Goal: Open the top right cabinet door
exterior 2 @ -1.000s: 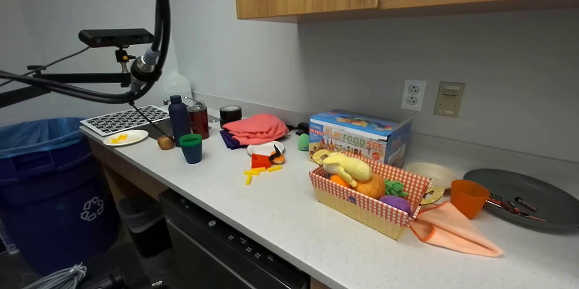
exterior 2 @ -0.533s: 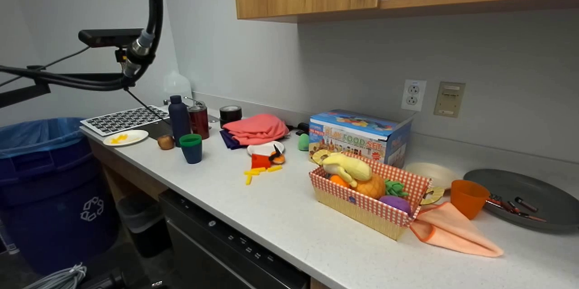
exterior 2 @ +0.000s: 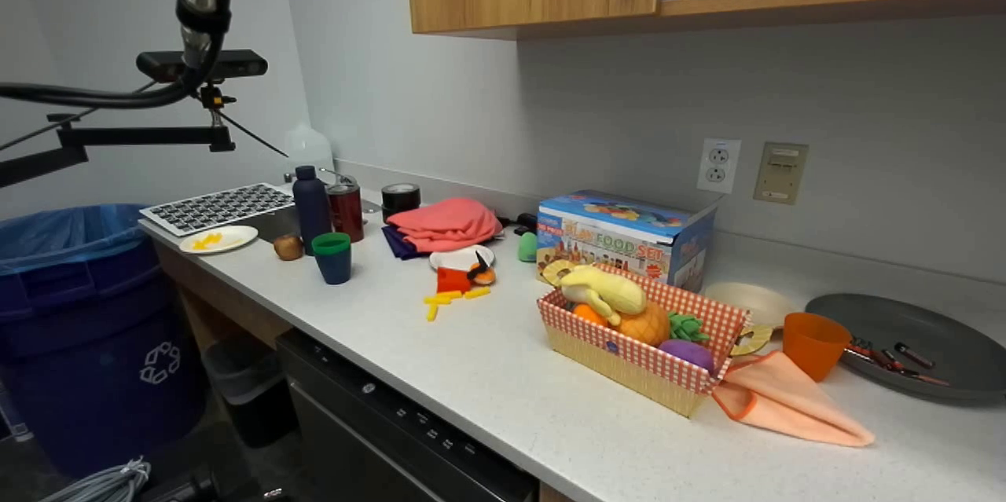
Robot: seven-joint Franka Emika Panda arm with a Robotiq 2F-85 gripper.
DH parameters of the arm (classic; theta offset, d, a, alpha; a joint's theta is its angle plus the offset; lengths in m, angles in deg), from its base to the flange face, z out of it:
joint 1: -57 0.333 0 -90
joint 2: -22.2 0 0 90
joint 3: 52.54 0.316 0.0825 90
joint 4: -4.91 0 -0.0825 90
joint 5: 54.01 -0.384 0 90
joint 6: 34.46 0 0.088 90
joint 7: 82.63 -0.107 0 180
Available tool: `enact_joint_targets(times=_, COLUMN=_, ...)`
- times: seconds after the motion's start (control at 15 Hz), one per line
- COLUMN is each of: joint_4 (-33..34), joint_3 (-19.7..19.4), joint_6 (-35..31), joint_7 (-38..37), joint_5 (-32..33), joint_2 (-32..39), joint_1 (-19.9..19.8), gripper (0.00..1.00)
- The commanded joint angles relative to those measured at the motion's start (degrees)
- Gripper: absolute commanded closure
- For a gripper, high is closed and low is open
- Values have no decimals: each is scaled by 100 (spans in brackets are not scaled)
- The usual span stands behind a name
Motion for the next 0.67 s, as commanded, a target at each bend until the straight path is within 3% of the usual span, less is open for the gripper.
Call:
enact_joint_targets(times=0.0, joint_4=357, joint_3=-127, joint_6=374, joint_7=294, joint_5=-38, joint_2=-25, joint_1=161, gripper=0)
enact_joint_targets(times=0.6, joint_4=414, joint_3=-91, joint_6=609, joint_7=237, joint_5=55, joint_2=-189, joint_1=96, gripper=0)
